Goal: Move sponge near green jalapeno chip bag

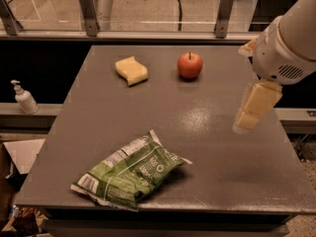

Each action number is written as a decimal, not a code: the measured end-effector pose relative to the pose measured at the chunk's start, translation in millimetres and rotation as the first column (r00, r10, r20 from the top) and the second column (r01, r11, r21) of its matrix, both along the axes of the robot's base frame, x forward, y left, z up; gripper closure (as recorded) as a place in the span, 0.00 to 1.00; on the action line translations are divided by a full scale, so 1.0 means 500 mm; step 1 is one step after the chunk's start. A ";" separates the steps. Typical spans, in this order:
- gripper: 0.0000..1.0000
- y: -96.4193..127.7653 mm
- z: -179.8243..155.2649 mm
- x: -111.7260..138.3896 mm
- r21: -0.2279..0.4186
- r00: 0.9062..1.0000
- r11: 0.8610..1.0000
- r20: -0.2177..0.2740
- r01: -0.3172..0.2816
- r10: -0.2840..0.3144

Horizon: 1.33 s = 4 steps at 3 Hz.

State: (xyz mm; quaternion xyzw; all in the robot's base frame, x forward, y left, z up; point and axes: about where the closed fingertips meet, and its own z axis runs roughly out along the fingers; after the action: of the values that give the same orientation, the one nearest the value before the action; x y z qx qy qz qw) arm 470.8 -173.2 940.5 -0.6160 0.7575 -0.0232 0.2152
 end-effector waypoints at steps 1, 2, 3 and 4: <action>0.00 0.043 -0.038 0.048 0.083 1.000 0.996 0.012 -0.021 0.020; 0.00 0.105 -0.067 0.096 0.168 0.999 0.985 0.007 -0.046 0.046; 0.00 0.174 -0.093 0.139 0.263 0.998 0.963 -0.005 -0.065 0.069; 0.00 0.231 -0.101 0.161 0.338 0.994 0.936 -0.024 -0.096 0.111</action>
Offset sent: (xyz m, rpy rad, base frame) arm 0.0793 0.0903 -0.0502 0.2814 0.0097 0.0750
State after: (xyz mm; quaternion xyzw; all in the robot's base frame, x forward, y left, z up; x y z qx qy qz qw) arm 551.1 -57.7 890.3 -0.6094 0.7212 0.1310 0.3021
